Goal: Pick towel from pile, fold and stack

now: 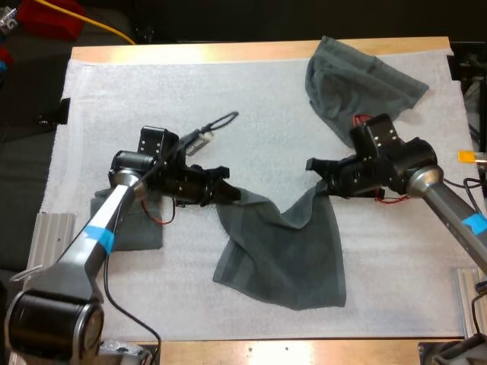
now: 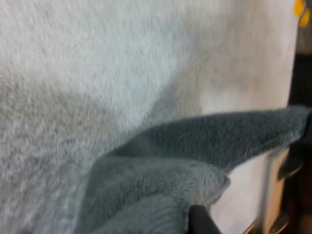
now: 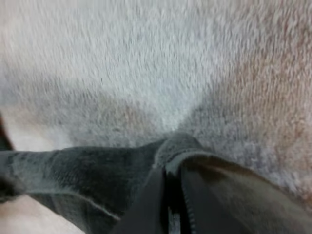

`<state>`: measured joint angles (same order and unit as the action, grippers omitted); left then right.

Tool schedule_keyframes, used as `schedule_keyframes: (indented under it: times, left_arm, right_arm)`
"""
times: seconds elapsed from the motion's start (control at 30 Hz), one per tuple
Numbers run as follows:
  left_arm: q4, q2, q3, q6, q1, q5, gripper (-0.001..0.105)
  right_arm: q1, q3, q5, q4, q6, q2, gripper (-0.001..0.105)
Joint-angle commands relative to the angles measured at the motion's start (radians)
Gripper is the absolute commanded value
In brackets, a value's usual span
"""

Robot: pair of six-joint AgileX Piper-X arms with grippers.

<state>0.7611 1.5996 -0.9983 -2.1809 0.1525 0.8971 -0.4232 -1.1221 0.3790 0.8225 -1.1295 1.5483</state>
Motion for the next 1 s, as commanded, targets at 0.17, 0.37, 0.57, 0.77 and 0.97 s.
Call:
schedule_keyframes:
  times: [0.17, 0.37, 0.57, 0.77, 0.97]
  left_arm:
    - [-0.093, 0.043, -0.002, -0.091, -0.037, 0.022, 0.000]
    - [-0.171, 0.051, -0.002, -0.153, -0.085, 0.012, 0.000]
    - [-0.229, 0.051, -0.002, -0.201, -0.124, 0.001, 0.003]
    - [-0.255, 0.051, -0.002, -0.201, -0.133, 0.006, 0.046]
    - [-0.292, 0.051, -0.002, -0.191, -0.133, 0.049, 0.066]
  right_arm:
    - [0.035, -0.003, 0.029, -0.084, 0.070, 0.031, 0.000]
    - [0.059, -0.003, 0.016, -0.141, 0.162, 0.061, 0.000]
    - [0.064, -0.003, -0.012, -0.147, 0.238, 0.098, 0.001]
    - [0.064, -0.003, -0.031, -0.162, 0.235, 0.102, 0.024]
    - [0.064, -0.003, 0.028, -0.238, 0.158, 0.101, 0.056]
